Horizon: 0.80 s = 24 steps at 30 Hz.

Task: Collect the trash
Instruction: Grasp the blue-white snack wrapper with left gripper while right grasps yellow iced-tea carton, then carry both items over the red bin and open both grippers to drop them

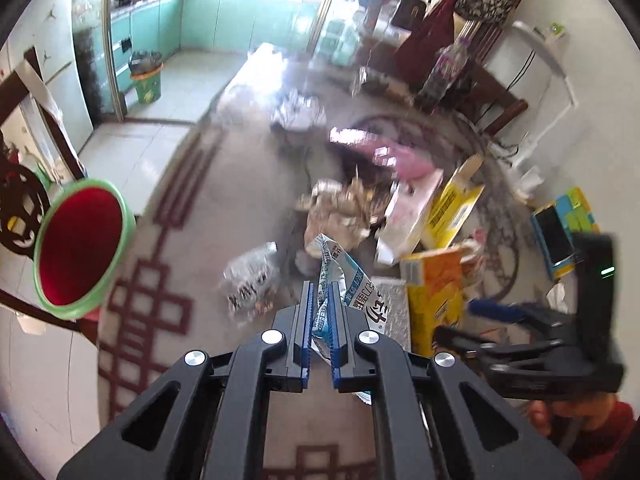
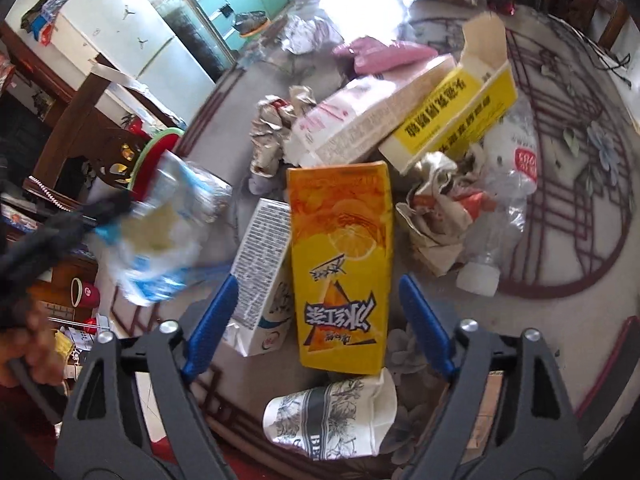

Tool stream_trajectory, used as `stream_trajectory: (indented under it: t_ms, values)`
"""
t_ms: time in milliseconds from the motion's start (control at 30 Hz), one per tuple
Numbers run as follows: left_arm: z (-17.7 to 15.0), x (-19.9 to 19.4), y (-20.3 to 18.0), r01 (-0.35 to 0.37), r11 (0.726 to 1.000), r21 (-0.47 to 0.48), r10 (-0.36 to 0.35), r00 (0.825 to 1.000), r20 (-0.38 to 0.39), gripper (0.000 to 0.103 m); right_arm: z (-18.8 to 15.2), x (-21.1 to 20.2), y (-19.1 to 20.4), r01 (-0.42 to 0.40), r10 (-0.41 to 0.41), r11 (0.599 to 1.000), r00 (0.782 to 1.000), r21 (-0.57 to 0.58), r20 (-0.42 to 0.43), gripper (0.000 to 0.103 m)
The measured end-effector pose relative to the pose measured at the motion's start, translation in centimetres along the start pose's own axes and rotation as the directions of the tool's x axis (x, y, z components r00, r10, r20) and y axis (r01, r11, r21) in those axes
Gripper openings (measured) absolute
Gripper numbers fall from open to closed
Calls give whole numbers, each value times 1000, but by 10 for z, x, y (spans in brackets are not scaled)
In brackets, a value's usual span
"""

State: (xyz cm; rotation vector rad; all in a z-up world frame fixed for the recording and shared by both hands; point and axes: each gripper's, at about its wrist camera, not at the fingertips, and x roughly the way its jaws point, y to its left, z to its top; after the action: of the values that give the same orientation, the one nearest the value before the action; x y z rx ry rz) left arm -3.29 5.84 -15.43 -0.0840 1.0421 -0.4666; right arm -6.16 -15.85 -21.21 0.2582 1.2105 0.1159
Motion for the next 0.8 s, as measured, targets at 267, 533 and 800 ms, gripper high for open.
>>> stream_trajectory:
  t_ms: [267,533,800]
  values:
    - [31,-34,9,-21,1000,-1,21,995,93,5,-1,29,5,89,-89,996,994,-2,-62,66]
    - [36,-39,30,-42,999,-6,42,995,91,5,6,0,3,115,-115,993,993,28,10,58]
    - [44,-47,59,-64,998,-29,67,989,132,5,41,-66,28,81,-84,996,980,24,178,59]
